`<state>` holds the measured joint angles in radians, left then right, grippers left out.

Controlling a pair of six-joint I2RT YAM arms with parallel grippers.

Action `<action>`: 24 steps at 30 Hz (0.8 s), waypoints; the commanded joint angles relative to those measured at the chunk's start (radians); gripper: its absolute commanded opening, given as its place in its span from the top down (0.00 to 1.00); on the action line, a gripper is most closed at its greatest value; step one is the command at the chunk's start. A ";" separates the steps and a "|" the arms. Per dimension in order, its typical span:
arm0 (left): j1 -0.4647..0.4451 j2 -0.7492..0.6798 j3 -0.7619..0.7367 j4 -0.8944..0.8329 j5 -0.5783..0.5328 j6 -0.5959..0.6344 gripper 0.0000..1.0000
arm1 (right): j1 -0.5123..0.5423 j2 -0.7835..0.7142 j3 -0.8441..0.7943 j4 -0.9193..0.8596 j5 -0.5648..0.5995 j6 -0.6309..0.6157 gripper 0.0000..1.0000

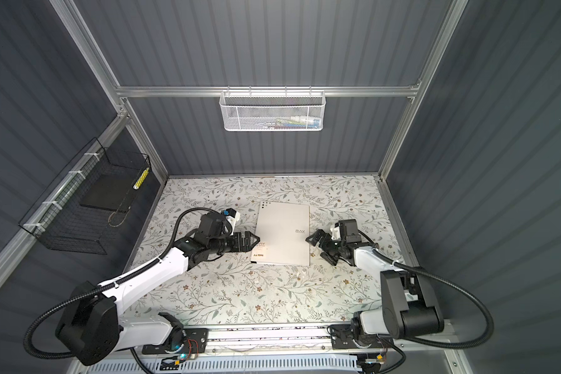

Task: Put the files into the folder
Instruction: 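Lift the black cover with the left gripper and fold it over the sheets, then release the closed white folder cover with both grippers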

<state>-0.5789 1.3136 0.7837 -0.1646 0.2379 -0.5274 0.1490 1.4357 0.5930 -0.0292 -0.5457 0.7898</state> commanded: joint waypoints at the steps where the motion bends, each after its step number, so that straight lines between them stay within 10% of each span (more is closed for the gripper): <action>1: 0.004 0.029 -0.030 0.053 0.009 -0.011 0.00 | 0.031 0.061 0.019 0.056 0.043 0.004 0.01; 24: 0.056 0.526 0.198 0.242 -0.046 -0.092 0.00 | 0.138 0.526 0.427 0.180 -0.004 0.122 0.01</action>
<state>-0.5220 1.7966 0.9546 0.0914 0.1886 -0.5930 0.2569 1.8950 0.9897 0.2092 -0.5323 0.8860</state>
